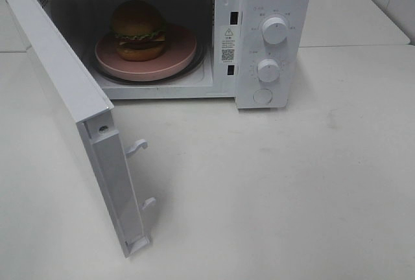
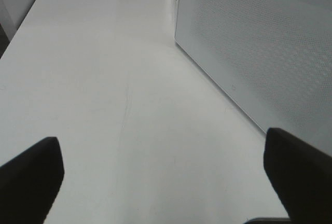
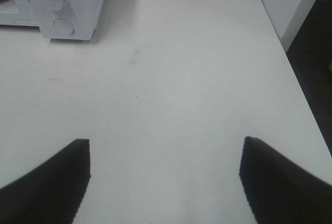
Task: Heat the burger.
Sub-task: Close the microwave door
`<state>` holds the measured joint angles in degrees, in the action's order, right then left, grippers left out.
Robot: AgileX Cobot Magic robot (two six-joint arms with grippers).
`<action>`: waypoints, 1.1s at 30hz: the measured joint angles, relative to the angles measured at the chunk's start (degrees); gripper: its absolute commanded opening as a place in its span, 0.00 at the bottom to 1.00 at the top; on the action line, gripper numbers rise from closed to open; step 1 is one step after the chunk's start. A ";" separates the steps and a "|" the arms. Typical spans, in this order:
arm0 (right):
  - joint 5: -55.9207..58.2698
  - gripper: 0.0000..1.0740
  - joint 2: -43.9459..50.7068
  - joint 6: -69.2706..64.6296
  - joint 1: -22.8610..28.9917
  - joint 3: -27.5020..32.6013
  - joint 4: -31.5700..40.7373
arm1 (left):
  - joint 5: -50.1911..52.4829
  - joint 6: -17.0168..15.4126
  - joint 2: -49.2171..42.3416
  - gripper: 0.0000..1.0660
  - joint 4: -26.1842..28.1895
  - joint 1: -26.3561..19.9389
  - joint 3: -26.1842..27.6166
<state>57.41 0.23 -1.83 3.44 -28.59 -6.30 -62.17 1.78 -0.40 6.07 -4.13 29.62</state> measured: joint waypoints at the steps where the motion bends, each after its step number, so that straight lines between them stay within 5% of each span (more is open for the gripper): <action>1: 0.00 0.71 0.00 0.00 0.00 0.00 0.00 | 0.00 0.00 0.00 0.95 0.00 0.00 0.00; 11: 0.00 0.71 0.00 0.00 0.00 0.00 0.00 | 0.46 0.00 1.43 0.93 0.00 0.00 0.63; 16: 0.00 0.71 0.00 0.00 0.00 0.00 0.00 | 5.79 0.00 5.73 0.82 -0.06 0.00 1.49; 19: 0.00 0.71 0.00 0.00 0.00 0.00 0.00 | 9.05 0.00 8.31 0.61 -0.23 0.00 1.49; 21: 0.00 0.71 0.00 0.00 0.00 0.00 0.00 | 10.14 0.00 9.17 0.56 -0.23 0.00 1.43; 23: 0.00 0.71 0.00 0.00 0.00 0.00 0.00 | 14.32 0.00 11.92 0.36 -0.40 0.00 -0.17; 24: 0.00 0.71 0.00 0.00 0.00 0.00 0.00 | 14.32 0.00 11.92 0.36 -0.40 0.00 -0.17; 28: 0.00 0.71 0.00 0.00 0.00 0.00 0.00 | 18.33 0.00 15.30 0.03 -0.46 0.00 -2.64; 33: 0.00 0.71 0.00 0.00 0.00 0.00 0.00 | 27.22 0.00 20.28 0.00 -0.46 0.00 -5.16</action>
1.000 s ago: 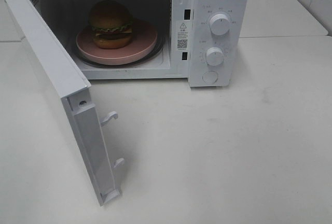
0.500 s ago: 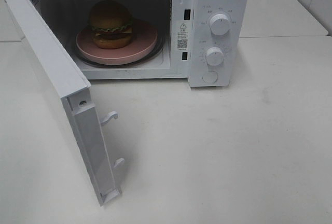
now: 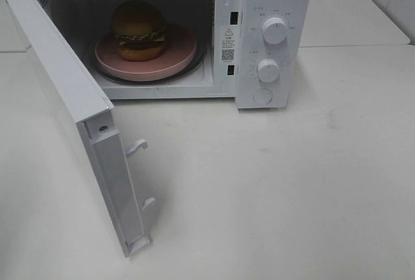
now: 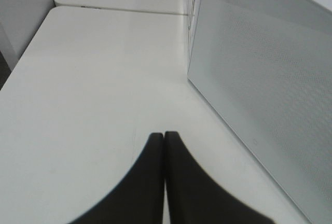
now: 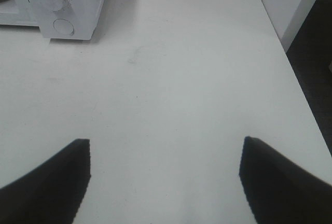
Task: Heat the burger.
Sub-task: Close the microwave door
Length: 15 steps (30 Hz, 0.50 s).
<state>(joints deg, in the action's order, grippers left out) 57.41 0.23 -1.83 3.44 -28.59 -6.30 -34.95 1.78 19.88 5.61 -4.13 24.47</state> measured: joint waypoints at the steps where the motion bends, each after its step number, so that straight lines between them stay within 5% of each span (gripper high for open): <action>1: 0.00 0.71 0.00 0.00 0.00 0.00 0.00 | 4.18 0.00 2.18 0.00 0.00 0.00 -1.15; 15: 0.00 0.71 0.00 0.00 0.00 0.00 0.00 | 41.94 1.72 13.98 0.00 -0.17 0.00 -12.43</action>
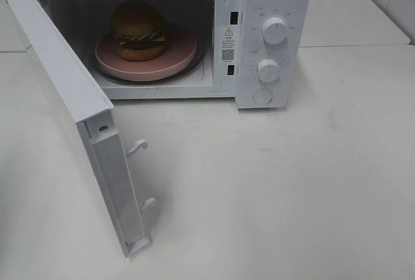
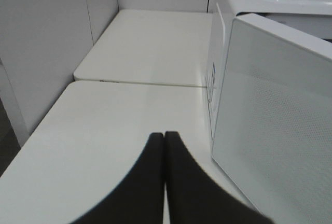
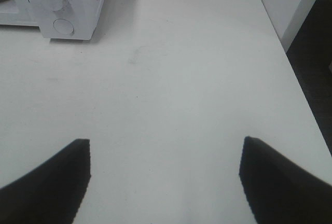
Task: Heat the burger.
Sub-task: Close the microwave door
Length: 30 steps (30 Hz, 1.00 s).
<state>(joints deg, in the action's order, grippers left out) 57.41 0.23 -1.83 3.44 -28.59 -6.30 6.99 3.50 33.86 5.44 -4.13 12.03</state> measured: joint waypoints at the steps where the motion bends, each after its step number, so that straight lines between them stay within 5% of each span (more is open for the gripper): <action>1: 0.00 0.71 0.00 0.00 0.00 0.00 0.00 | 5.21 0.06 2.52 0.00 -0.06 0.00 -1.43; 11: 0.00 0.71 0.00 0.00 0.00 0.00 0.00 | 13.69 -1.72 15.99 0.00 -4.01 2.01 -2.29; 30: 0.00 0.71 0.00 0.00 0.00 0.00 0.00 | 28.13 -2.98 38.56 0.00 -10.03 19.08 1.78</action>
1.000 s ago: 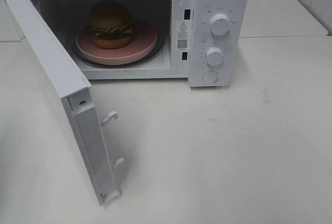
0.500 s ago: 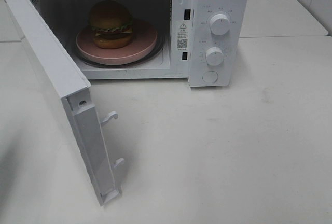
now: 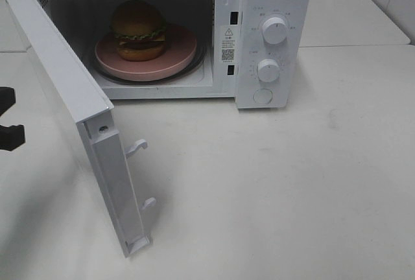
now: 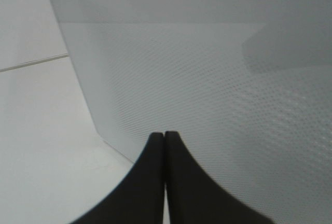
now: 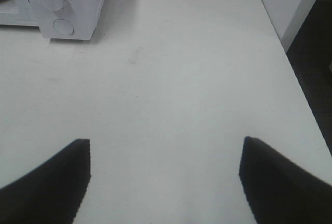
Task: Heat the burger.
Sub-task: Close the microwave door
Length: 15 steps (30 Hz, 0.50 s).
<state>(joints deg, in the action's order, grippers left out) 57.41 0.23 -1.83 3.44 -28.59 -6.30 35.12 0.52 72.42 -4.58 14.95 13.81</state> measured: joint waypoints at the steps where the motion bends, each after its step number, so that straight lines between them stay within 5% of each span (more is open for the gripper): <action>1: 0.00 0.71 0.00 0.00 0.00 0.00 0.00 | 1.55 0.00 1.89 0.00 -0.11 1.43 0.06; 15: 0.00 0.71 0.00 0.00 0.00 0.00 0.00 | 6.65 -1.38 10.37 0.00 0.29 7.85 5.39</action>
<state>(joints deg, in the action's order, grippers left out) 57.41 0.23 -1.83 3.44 -28.59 -6.30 41.77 -0.86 82.79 -4.30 22.80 19.19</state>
